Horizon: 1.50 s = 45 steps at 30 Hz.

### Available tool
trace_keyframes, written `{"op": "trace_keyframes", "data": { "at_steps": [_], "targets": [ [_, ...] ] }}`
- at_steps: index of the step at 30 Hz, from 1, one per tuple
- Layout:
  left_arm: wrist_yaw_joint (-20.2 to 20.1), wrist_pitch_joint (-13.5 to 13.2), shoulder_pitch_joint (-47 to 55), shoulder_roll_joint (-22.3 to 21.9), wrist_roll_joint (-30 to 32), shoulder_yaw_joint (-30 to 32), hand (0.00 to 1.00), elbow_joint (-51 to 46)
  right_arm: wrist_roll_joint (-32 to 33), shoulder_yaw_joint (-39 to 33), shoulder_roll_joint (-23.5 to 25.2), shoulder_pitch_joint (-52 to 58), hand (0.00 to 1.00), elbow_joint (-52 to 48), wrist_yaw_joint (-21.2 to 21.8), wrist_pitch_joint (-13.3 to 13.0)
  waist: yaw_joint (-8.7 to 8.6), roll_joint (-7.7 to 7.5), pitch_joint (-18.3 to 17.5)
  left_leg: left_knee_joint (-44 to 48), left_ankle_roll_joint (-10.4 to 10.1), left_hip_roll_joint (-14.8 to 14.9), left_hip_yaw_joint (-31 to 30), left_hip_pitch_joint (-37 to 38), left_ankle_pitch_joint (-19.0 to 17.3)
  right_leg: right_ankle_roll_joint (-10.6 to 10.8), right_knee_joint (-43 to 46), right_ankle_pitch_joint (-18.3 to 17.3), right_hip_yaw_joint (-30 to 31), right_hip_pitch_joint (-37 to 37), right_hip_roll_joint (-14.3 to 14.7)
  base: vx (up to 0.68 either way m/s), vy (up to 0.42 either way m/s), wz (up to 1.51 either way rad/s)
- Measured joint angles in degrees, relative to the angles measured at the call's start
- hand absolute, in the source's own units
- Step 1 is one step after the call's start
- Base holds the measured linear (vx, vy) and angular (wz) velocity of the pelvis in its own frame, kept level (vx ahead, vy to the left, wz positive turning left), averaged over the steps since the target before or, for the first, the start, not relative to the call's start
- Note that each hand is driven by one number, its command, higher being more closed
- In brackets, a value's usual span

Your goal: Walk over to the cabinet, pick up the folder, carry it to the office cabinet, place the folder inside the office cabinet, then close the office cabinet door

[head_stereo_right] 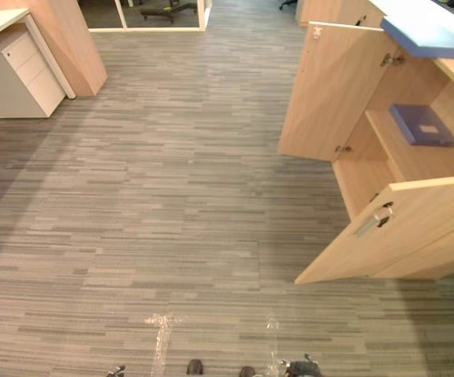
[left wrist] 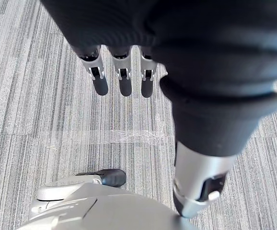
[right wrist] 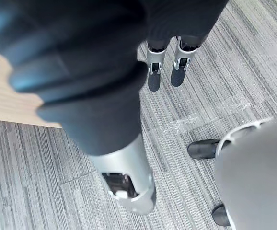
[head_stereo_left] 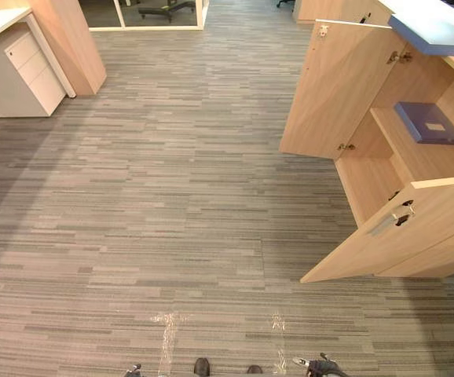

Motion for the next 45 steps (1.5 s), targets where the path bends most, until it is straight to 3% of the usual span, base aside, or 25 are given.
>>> {"op": "trace_keyframes", "data": {
  "at_steps": [5, 7, 9, 11, 12, 13, 14, 16, 18, 20, 21, 22, 23, 26, 27, 29, 31, 32, 33, 35, 38, 41, 43, 44, 45],
  "targets": [
    [-0.18, 0.05, -0.1, -0.52, -0.09, 2.61, 0.0, -0.01, 0.0, -0.05, 0.52, 0.0, 0.0, -0.73, 0.1, 0.02, 0.07, -0.07, 0.1, 0.41, -0.02, -0.07, -0.24, -1.6, 0.09, -0.46, 1.32, -0.38, -1.15, -1.44, -0.33, 0.0, -0.002, 0.04],
    [-0.17, 0.12, -0.5, -0.48, -0.07, 4.3, 0.0, -0.96, 0.02, -0.05, 1.27, 0.12, 0.0, -2.27, 0.16, 0.05, -0.09, -0.77, 1.13, 3.79, -0.61, -0.63, -0.32, -3.75, -0.89, -1.73, 5.12, -2.71, -2.58, -3.25, -1.55, -0.02, 0.002, 0.32],
    [0.0, 0.12, -1.21, -0.8, 0.01, 5.15, 0.0, -3.11, 0.09, -0.05, 1.47, 0.31, 0.0, -3.59, 0.19, 0.03, 0.08, -0.95, 2.6, 13.93, -0.69, -0.69, 0.9, -8.23, -5.59, -2.02, 10.06, -5.52, -4.1, -4.44, -2.7, -0.05, 0.041, 0.39],
    [0.61, 0.0, -1.16, -1.04, 0.08, 5.77, 0.0, -5.54, 0.1, 0.23, 1.68, 0.36, 0.0, -4.88, 0.18, 0.05, 0.77, -1.16, 3.95, 29.67, -2.54, 0.87, 7.45, -15.1, -9.4, -3.36, 13.08, -9.07, -4.71, -3.85, -3.69, -0.08, 0.065, 0.28],
    [0.92, -0.03, -1.18, -1.21, 0.09, 6.04, 0.0, -5.95, 0.1, 0.69, 1.65, 0.33, 0.0, -5.28, 0.13, 0.07, 0.88, -1.1, 4.17, 34.94, -2.37, 1.65, 9.24, -18.05, -9.98, -3.47, 13.36, -9.24, -4.75, -3.78, -3.79, -0.03, 0.052, 0.16],
    [1.5, -0.08, -0.85, -1.77, 0.38, 7.0, 0.0, -6.33, 0.1, 1.18, 1.46, 0.33, 0.0, -5.66, -0.01, 0.11, 1.16, -1.08, 4.13, 40.85, -0.42, 3.72, 12.0, -22.05, -12.83, -3.61, 13.57, -9.18, -4.73, -3.51, -3.91, 0.04, 0.048, -0.02],
    [2.4, -0.13, -0.38, -2.0, 0.6, 7.34, 0.0, -6.31, 0.1, 1.18, 1.42, 0.43, 0.0, -5.57, -0.15, 0.18, 1.33, -1.11, 4.16, 40.42, -0.08, 5.54, 13.21, -23.92, -13.74, -2.98, 13.54, -9.18, -4.46, -2.74, -4.31, 0.07, 0.056, -0.08],
    [3.39, -0.27, 0.03, -2.1, 0.6, 7.73, 0.0, -6.3, 0.1, 1.18, 1.42, 0.58, 0.0, -5.48, -0.21, 0.28, 1.59, -1.22, 4.21, 34.98, -0.35, 7.29, 13.12, -24.52, -13.44, -1.85, 13.55, -9.65, -3.77, -1.5, -5.37, 0.21, 0.192, -0.23],
    [3.94, -0.3, 0.38, -2.64, 0.52, 8.5, 0.0, -6.28, 0.0, 3.59, 0.94, 0.51, 0.0, -5.52, -0.4, 0.33, 1.82, -1.19, 4.16, 25.31, -1.07, 8.94, 13.04, -24.73, -10.54, 0.29, 13.64, -10.29, -1.6, -0.83, -7.68, 0.31, 0.367, -0.47],
    [4.44, -0.31, 0.75, -2.69, 0.52, 8.57, 0.0, -6.24, -0.59, 5.51, 0.65, 0.57, 0.0, -5.58, -0.45, 0.35, 2.33, -0.98, 3.89, 17.0, -3.21, 10.59, 13.4, -23.93, -4.0, 3.81, 13.28, -11.35, 1.51, 0.04, -10.79, 0.31, 0.439, -0.59],
    [4.43, -0.31, 0.85, -2.66, 0.55, 8.46, 0.0, -6.21, -0.86, 5.45, 0.73, 0.75, 0.0, -5.52, -0.45, 0.42, 2.43, -0.74, 3.45, 17.08, -3.84, 10.1, 14.49, -23.35, -0.61, 4.41, 12.7, -11.48, 1.97, 0.44, -11.94, 0.35, 0.505, -0.67],
    [4.4, -0.32, 1.08, -2.44, 0.55, 8.21, 0.0, -6.28, -1.26, 4.84, 1.23, 0.76, 0.0, -4.93, -0.45, 0.52, 3.0, -1.79, 2.79, 18.49, -2.5, 9.0, 16.63, -23.06, 1.85, 4.37, 11.17, -10.67, 2.81, 1.2, -13.93, 0.37, 0.453, -0.66],
    [4.4, -0.33, 1.02, -1.93, 0.55, 8.1, 0.0, -6.26, -1.87, 4.42, 2.08, -0.11, 0.0, -4.41, -0.25, 0.59, 3.04, -2.43, 2.16, 20.15, -0.59, 7.96, 17.71, -23.17, 0.24, 4.04, 10.79, -8.53, 3.43, 1.61, -15.06, 0.39, 0.409, -0.6],
    [3.47, -0.35, 1.07, -0.96, 0.73, 5.92, 0.0, -5.6, -2.15, 2.58, 3.07, -0.52, 0.0, -3.77, 0.17, 0.9, 3.23, -2.86, -0.97, 21.37, 1.11, 4.97, 19.73, -22.45, -2.75, 5.27, 10.58, -2.85, 3.49, 0.5, -17.89, 0.37, 0.304, -0.37],
    [2.6, -0.37, 1.1, -0.29, 0.77, 3.88, 0.0, -4.73, -2.52, 0.84, 3.35, -1.17, 0.0, -2.68, 0.71, 1.15, 3.3, -2.81, -2.67, 21.22, 2.91, 2.5, 21.29, -20.96, -4.13, 4.75, 11.25, -0.74, 4.28, 0.01, -20.62, 0.42, 0.314, -0.42],
    [2.04, -0.41, 1.1, -0.07, 0.77, 1.91, 0.0, -4.21, -3.19, -0.08, 3.04, -1.24, 0.0, -2.15, 1.27, 1.26, 3.15, -2.13, -3.85, 20.24, 3.89, 0.15, 21.19, -18.47, -5.33, 3.59, 15.44, 1.48, 5.44, -1.72, -23.39, 0.37, 0.3, -0.5],
    [0.66, -1.09, 0.98, 0.08, 0.54, -1.07, 0.0, -4.35, -3.24, -0.01, 1.35, -0.89, 0.0, -2.32, 2.02, 1.65, 2.76, -0.49, -5.01, 16.09, 4.21, -2.89, 19.29, -13.02, -6.08, -1.49, 28.66, 6.4, 4.24, -7.08, -27.6, 0.34, 0.298, -0.26],
    [0.06, -1.68, 0.83, 0.04, 0.24, -2.59, 0.0, -4.34, -3.18, 0.04, -0.12, -0.53, 0.0, -2.34, 2.15, 1.69, 1.82, 0.41, -5.39, 14.0, 5.32, -4.24, 18.9, -9.82, -6.74, -6.06, 37.37, 9.13, 1.39, -9.93, -30.58, 0.3, 0.261, 0.13],
    [-0.36, -1.93, 0.24, 0.2, -0.11, -2.83, 0.0, -4.16, -3.09, 0.19, -0.52, -0.82, 0.0, -2.85, 2.13, 1.52, 0.96, 0.18, -5.11, 13.17, 6.0, -5.17, 18.55, -7.77, -7.18, -7.04, 45.49, 7.58, 0.15, -12.51, -32.25, 0.3, 0.244, 0.22],
    [-1.21, -1.96, -0.82, 0.21, -0.78, -3.16, 0.0, -3.63, -2.22, 1.1, -0.86, -1.94, 0.0, -3.64, 2.1, 1.34, 0.33, 0.76, -3.33, 11.01, 6.05, -5.49, 17.53, -2.62, -7.22, -4.19, 56.63, 0.35, -1.29, -16.65, -30.06, 0.22, 0.143, 0.16],
    [-1.39, -2.06, -1.55, 0.32, -1.78, -3.2, 0.0, -3.12, -1.94, 2.32, -0.16, -2.68, 0.0, -4.51, 2.1, 0.28, 0.15, 0.45, -0.17, 7.85, 5.9, -5.47, 16.64, 3.91, -7.4, -2.82, 55.83, -7.94, -7.2, -20.53, -23.58, 0.17, 0.058, 0.07],
    [-1.62, -1.77, -2.48, 0.16, -2.29, -0.33, 0.0, -3.11, -1.02, 2.26, 0.33, -4.03, 0.0, -4.51, 2.14, -0.1, 0.3, -0.7, 2.06, 5.34, 6.24, -6.07, 16.37, 6.58, -9.03, -2.65, 43.03, -7.98, -13.84, -24.4, -17.4, 0.11, -0.07, 0.12],
    [-1.67, -1.51, -2.57, 0.1, -2.73, 1.47, 0.0, -3.11, 0.04, 2.18, 0.54, -3.94, 0.0, -4.27, 2.13, 0.02, 0.26, -1.81, 2.54, 5.48, 5.73, -6.53, 15.73, 7.75, -10.43, -4.09, 33.17, -6.93, -15.85, -24.37, -14.4, 0.13, -0.142, 0.19],
    [-1.7, -1.17, -2.45, -0.35, -2.59, 2.68, 0.0, -3.08, 0.24, 2.14, 0.48, -3.15, 0.0, -4.25, 2.14, 0.02, 0.02, -2.02, 2.53, 5.71, 5.25, -6.49, 14.55, 8.21, -11.5, -8.66, 30.74, -3.64, -15.31, -24.04, -13.3, 0.2, -0.165, 0.25],
    [-1.73, -1.12, -2.46, -0.89, -2.48, 3.28, 0.0, -3.1, 0.24, 1.98, 0.23, -2.8, 0.0, -4.31, 2.16, 0.0, -0.01, -1.49, 2.34, 5.73, 5.27, -5.93, 14.2, 8.18, -12.31, -10.23, 30.81, -3.91, -15.56, -24.1, -12.73, 0.27, -0.167, 0.17]
  ]
}}
